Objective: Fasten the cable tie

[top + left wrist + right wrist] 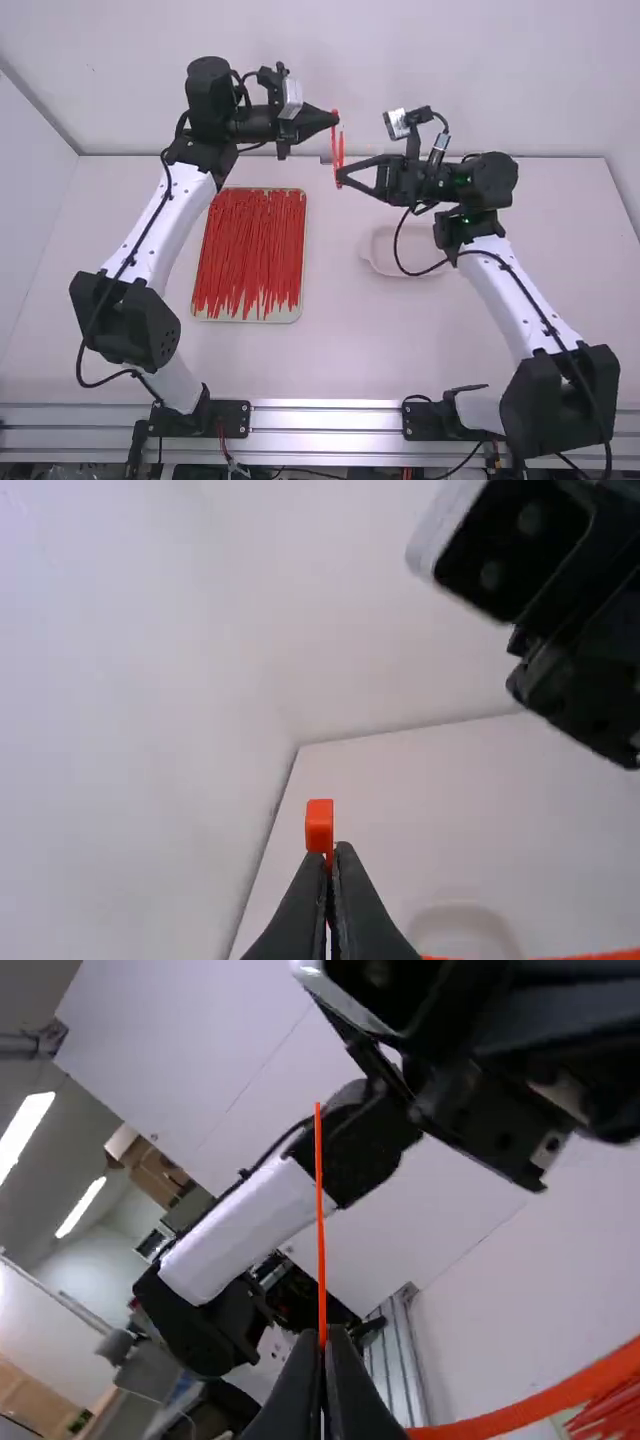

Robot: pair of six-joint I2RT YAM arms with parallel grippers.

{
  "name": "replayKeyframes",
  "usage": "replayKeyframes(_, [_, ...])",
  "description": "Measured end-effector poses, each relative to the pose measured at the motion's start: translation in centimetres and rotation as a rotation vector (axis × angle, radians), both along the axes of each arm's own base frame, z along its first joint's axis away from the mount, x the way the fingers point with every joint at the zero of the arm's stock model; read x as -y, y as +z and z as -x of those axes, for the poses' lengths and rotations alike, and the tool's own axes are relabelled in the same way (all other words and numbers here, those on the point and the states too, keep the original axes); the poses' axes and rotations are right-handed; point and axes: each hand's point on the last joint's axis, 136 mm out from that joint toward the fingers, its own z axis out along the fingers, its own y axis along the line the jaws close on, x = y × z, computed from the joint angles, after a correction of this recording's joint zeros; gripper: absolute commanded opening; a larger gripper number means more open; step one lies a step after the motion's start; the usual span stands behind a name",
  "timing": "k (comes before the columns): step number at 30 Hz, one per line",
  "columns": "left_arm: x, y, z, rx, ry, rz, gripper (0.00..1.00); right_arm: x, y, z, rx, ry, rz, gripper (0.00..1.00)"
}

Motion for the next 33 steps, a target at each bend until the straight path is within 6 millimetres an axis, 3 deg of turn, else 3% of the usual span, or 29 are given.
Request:
replayKeyframes(5, [0.2,-0.1,0.9,-0.001,-0.051,0.000,0.02,0.0,-1.9,-0.4,-0.081,-0.015,0.004,0.00])
replayKeyframes(17, [0.6,-1.0,2.3,0.066,-0.136,-0.017,0.02,0.0,-2.0,-0.9,-0.139,-0.033,-0.002,0.00])
replayKeyframes(33, [1.9,0.1,3.9,0.175,-0.214,0.000,0.02,0.0,-2.0,-1.0,-0.135,-0.038,-0.004,0.00])
